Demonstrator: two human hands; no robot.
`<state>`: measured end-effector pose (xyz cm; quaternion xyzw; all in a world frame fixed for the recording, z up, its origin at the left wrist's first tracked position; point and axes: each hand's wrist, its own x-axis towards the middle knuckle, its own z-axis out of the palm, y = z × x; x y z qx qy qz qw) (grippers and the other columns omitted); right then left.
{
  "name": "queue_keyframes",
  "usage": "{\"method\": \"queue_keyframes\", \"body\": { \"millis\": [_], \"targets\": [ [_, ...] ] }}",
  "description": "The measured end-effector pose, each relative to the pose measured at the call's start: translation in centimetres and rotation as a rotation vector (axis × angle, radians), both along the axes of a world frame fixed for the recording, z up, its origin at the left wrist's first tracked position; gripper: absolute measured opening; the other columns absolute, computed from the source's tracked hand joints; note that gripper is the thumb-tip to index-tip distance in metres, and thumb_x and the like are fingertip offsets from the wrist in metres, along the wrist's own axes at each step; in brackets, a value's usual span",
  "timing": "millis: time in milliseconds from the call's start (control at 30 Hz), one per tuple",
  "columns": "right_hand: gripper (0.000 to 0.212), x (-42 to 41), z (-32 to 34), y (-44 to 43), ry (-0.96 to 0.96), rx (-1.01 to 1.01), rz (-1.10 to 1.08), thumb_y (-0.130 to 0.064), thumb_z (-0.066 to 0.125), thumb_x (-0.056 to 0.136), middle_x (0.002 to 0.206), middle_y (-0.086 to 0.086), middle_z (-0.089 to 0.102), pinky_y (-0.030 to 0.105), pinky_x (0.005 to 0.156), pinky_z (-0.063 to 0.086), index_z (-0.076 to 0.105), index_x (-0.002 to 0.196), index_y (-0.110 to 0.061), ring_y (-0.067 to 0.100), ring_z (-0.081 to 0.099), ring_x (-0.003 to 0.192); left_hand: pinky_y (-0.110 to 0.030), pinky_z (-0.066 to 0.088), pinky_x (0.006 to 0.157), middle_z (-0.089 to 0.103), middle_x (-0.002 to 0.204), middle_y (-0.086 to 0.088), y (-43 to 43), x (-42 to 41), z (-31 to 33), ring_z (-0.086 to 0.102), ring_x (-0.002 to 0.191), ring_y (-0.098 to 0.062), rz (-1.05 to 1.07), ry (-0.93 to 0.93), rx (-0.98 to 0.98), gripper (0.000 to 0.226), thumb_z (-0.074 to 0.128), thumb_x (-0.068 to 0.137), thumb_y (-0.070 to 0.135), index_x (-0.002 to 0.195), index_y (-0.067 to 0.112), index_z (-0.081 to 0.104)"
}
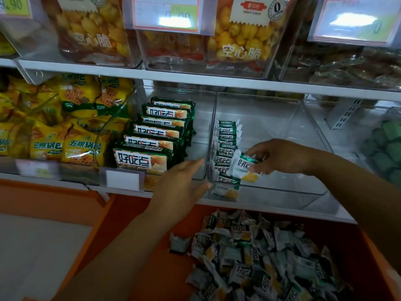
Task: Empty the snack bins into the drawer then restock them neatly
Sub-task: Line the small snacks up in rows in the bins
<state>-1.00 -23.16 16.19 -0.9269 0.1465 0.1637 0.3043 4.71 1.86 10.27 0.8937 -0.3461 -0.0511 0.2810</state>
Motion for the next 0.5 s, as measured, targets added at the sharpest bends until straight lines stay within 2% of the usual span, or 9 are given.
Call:
{"method": "queue_keyframes", "body": {
  "millis": [67,167,267,367,500],
  "targets": [
    [0.052,1.2,-1.0,0.1,0.134,0.068,0.031,-0.028,0.074,0.083,0.112,0.004,0.063,0.022,0.077,0.056,0.056,0.131,-0.018,0.017,0.068,0.087,-0.032,0.033,0.113,0.043,0.151,0.005,-0.2,0.1,-0.5,0.04,0.136,-0.014,-0.012,-0.028,0.029,0.065,0.058,0.092,0.047,0.15,0.03,0.033],
    [0.053,2.4,-2.4,0.7,0.244,0.129,0.045,-0.022,0.074,0.083,0.124,0.003,0.055,0.031,0.086,0.057,0.055,0.132,-0.014,0.018,0.068,0.09,-0.037,0.041,0.108,0.051,0.144,0.004,-0.2,0.4,-0.9,0.048,0.13,-0.013,-0.003,-0.045,-0.02,0.063,0.059,0.091,0.047,0.148,0.03,0.038],
    [0.046,2.6,-3.5,1.3,0.196,0.224,0.03,-0.015,0.072,0.086,0.124,0.007,0.056,0.027,0.078,0.058,0.056,0.129,-0.011,0.014,0.068,0.076,-0.031,0.042,0.104,0.056,0.139,0.004,-0.1,0.5,-1.1,0.053,0.124,-0.013,-0.011,-0.078,-0.038,0.061,0.061,0.091,0.045,0.147,0.03,0.04],
    [0.044,2.5,-4.2,1.7,0.111,0.215,0.032,-0.014,0.073,0.084,0.125,0.006,0.049,0.025,0.075,0.059,0.059,0.125,-0.016,0.02,0.07,0.089,-0.028,0.04,0.099,0.059,0.136,0.004,-0.2,0.4,-1.1,0.056,0.119,-0.013,-0.01,-0.099,-0.045,0.061,0.062,0.091,0.043,0.146,0.031,0.04],
    [0.031,2.0,-5.1,2.1,-0.068,0.151,0.019,-0.02,0.081,0.077,0.122,0.001,0.053,0.017,0.066,0.053,0.061,0.099,-0.03,0.015,0.065,0.09,-0.027,0.039,0.096,0.06,0.133,0.006,-0.2,0.4,-1.2,0.056,0.115,-0.01,-0.009,-0.088,-0.056,0.06,0.061,0.092,0.04,0.147,0.032,0.038]
  ]
}}
